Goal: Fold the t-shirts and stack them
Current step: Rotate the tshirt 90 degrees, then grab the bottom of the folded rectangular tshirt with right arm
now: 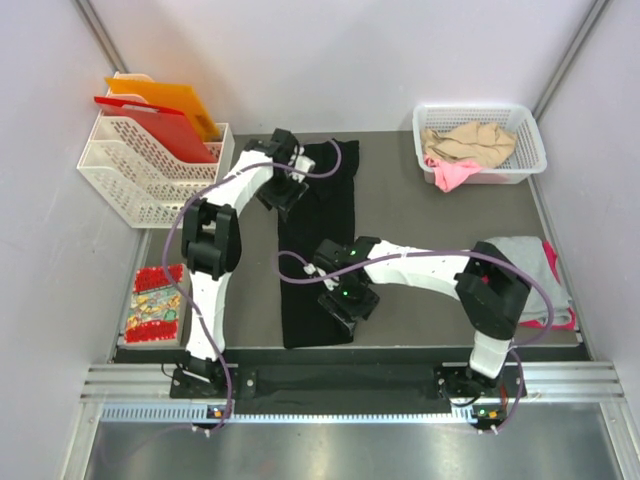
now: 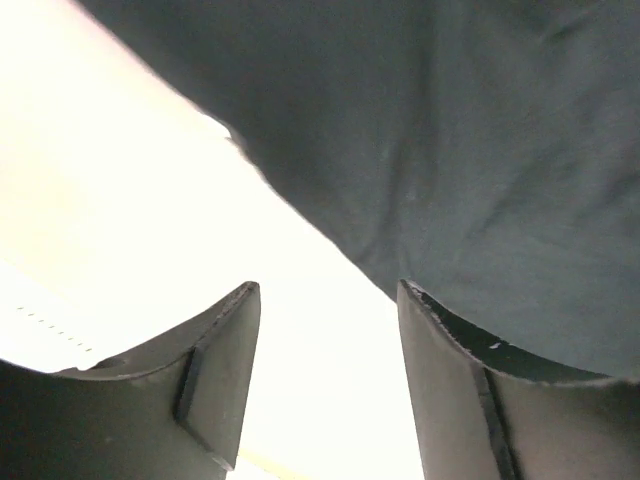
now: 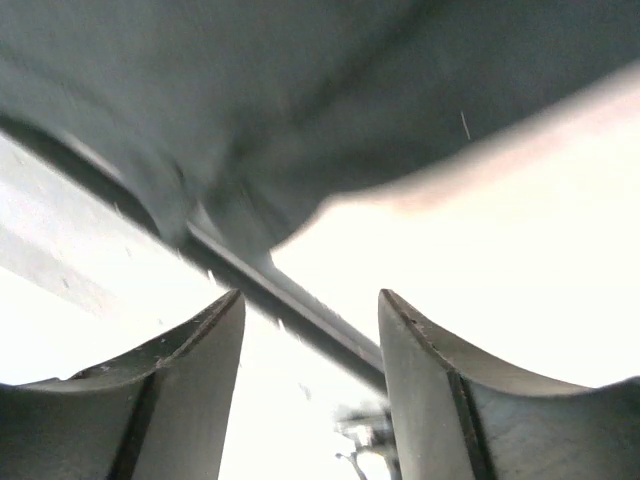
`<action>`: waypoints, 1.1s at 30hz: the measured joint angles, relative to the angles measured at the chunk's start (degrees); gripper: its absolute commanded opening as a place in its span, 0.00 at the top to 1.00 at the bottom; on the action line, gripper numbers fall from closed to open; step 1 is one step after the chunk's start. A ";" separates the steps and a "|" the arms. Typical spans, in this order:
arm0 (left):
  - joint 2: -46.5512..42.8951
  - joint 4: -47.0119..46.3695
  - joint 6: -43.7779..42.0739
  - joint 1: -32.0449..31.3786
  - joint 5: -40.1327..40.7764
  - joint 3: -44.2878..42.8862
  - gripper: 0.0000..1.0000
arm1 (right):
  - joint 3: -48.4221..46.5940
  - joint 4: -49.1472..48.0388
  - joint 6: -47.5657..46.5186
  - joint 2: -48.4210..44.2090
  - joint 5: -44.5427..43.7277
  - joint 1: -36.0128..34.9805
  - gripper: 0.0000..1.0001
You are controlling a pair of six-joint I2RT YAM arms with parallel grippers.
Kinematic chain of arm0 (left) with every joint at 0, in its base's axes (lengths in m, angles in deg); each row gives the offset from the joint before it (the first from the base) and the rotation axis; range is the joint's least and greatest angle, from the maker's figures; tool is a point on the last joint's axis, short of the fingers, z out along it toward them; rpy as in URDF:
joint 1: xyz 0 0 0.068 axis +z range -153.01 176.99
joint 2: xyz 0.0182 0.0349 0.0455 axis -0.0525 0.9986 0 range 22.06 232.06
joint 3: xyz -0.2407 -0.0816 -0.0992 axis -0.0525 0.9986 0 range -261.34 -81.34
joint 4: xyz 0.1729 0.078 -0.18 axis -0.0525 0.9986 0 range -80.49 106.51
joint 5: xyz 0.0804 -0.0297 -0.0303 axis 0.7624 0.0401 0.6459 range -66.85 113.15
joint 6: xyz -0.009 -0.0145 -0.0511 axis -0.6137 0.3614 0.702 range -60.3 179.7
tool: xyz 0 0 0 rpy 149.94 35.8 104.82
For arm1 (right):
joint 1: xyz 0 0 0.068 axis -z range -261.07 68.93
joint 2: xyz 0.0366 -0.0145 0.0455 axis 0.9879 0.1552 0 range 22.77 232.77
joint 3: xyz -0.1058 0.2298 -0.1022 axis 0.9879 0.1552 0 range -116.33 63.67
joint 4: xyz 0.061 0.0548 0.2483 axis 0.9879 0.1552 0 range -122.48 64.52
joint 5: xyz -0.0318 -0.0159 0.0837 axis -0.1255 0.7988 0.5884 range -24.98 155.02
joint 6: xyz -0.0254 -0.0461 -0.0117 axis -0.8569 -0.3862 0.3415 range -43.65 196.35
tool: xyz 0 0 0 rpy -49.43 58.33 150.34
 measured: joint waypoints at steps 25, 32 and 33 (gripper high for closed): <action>-54.51 13.66 0.04 12.22 6.16 21.99 0.26 | -14.93 -2.45 -5.73 1.90 -13.79 -14.08 0.48; -64.30 13.81 -1.07 13.68 9.20 33.75 0.24 | -26.27 -2.62 -2.45 12.83 -13.55 -13.90 0.49; -66.14 14.10 -1.36 13.73 9.62 34.71 0.24 | -26.99 -2.71 -1.90 13.94 -13.53 -13.90 0.50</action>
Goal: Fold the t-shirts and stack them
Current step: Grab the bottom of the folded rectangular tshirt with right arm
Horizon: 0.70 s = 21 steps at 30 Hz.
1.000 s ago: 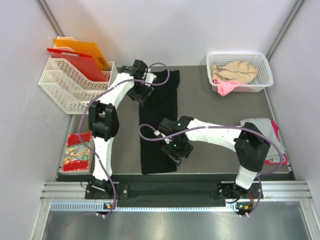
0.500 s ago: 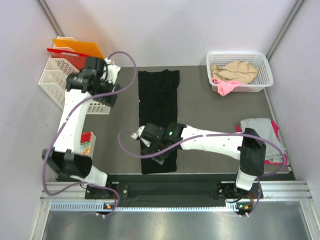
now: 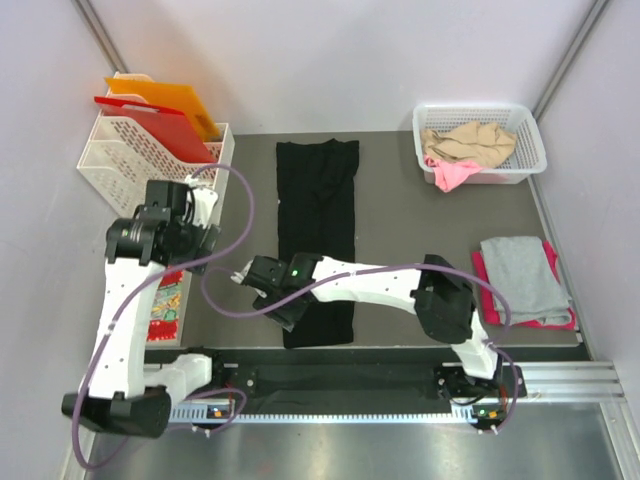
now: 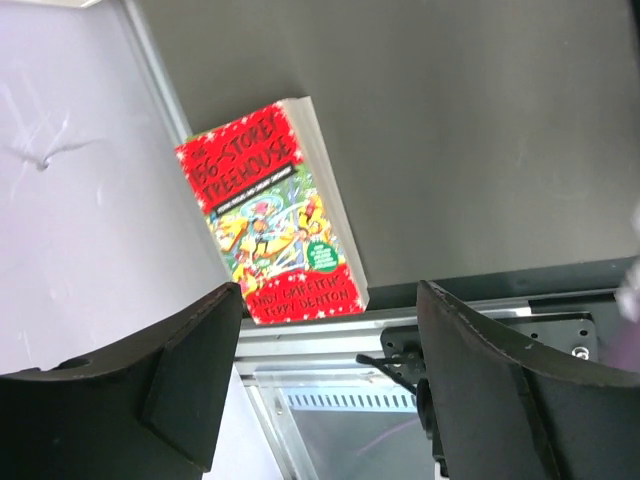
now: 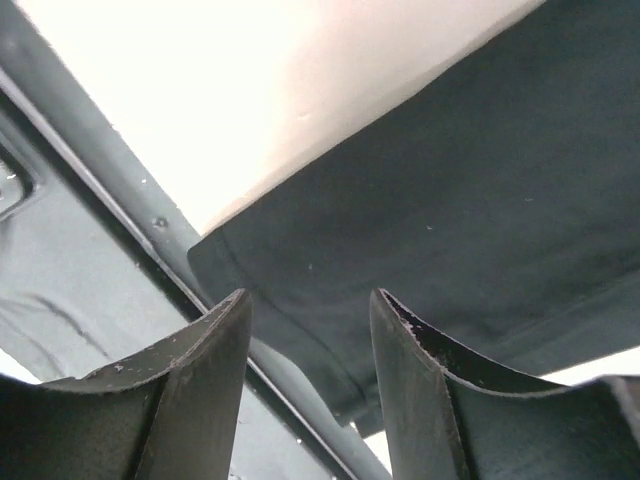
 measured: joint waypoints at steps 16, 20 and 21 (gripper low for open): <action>-5.38 -0.79 2.93 0.11 7.85 -2.03 0.20 | 3.06 -0.07 2.16 3.37 2.01 0.00 0.50; -3.52 -1.05 3.56 0.11 8.07 -2.34 0.20 | 2.97 -0.11 1.77 3.80 3.37 0.02 0.50; -3.19 -1.33 3.65 0.11 8.11 -2.38 0.20 | 2.91 -0.17 1.75 4.11 3.76 0.02 0.51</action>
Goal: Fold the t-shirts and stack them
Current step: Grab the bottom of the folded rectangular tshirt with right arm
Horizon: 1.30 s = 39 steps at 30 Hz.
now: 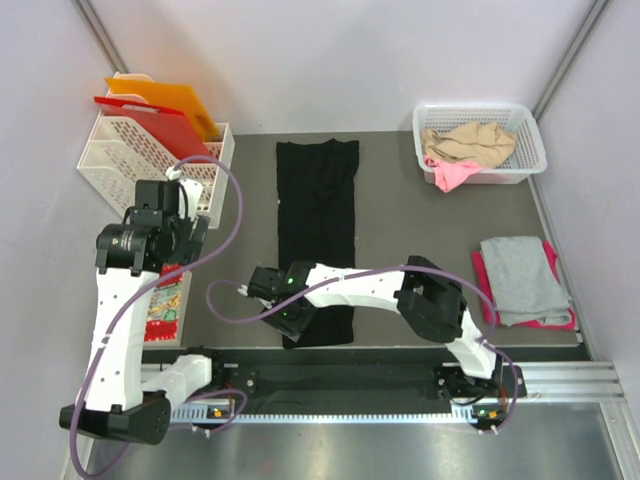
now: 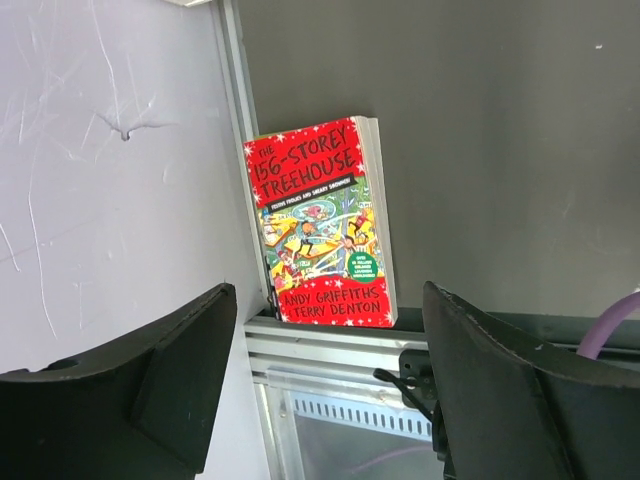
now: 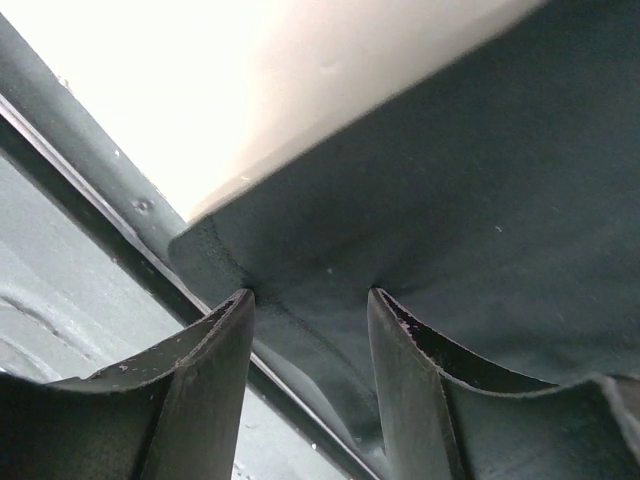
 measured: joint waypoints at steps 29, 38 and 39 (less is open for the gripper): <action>3.21 -5.79 -3.34 4.24 -1.42 1.66 0.20 | -4.44 5.11 -4.92 -2.43 -7.67 -1.07 0.41; 6.29 -6.95 -3.91 6.95 -3.56 1.51 0.20 | 9.57 2.34 -5.14 -12.68 -16.39 -7.67 0.41; 6.56 -6.95 -3.91 6.95 -3.74 1.31 0.20 | 10.08 2.21 -5.38 -12.28 -16.74 -8.57 0.41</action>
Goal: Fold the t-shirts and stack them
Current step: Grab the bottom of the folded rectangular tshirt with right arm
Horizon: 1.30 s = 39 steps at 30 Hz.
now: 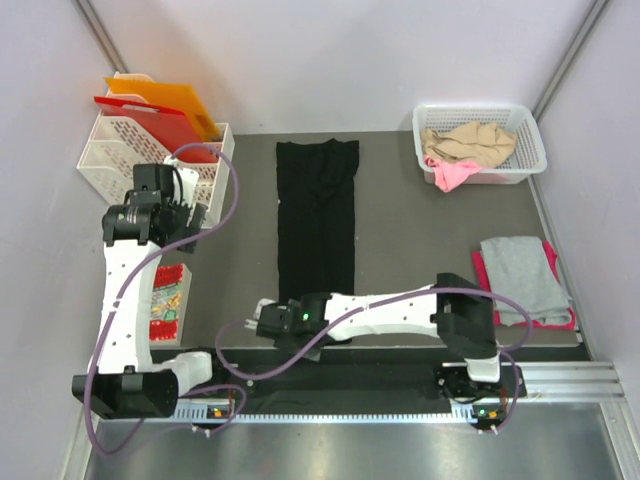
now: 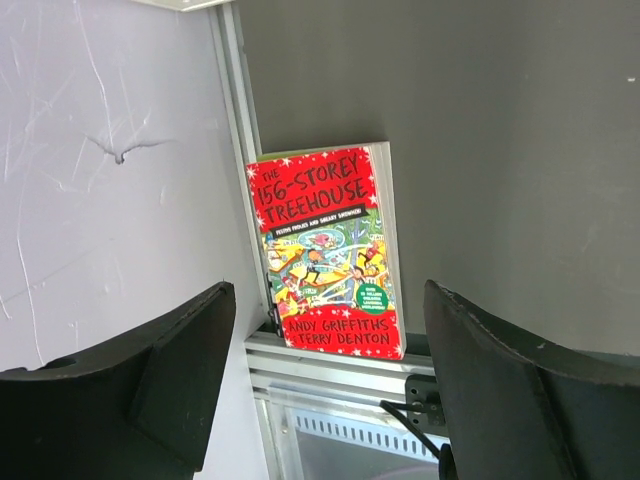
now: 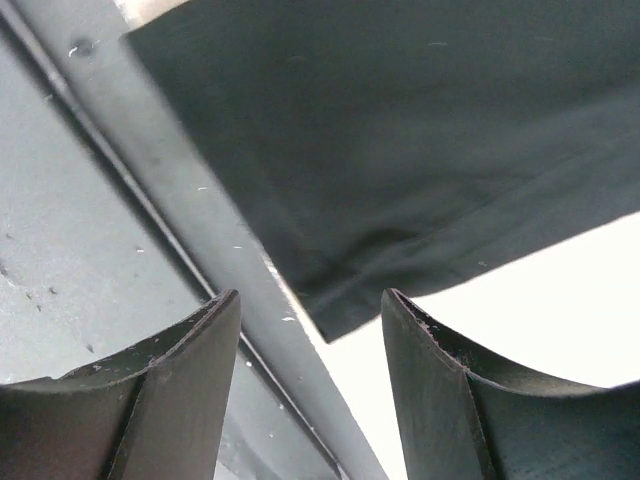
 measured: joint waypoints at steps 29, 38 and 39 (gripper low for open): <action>1.27 2.01 -0.55 0.22 0.04 -5.20 0.20 | 4.39 -10.05 -4.09 8.55 -6.03 -3.41 0.61; 0.76 2.51 -0.61 0.22 0.24 -5.20 0.20 | 4.90 -10.54 -4.63 8.15 -5.62 -3.26 0.85; 0.76 2.54 -0.61 0.22 0.26 -5.20 0.20 | 5.07 -10.69 -4.59 8.09 -5.64 -3.23 0.87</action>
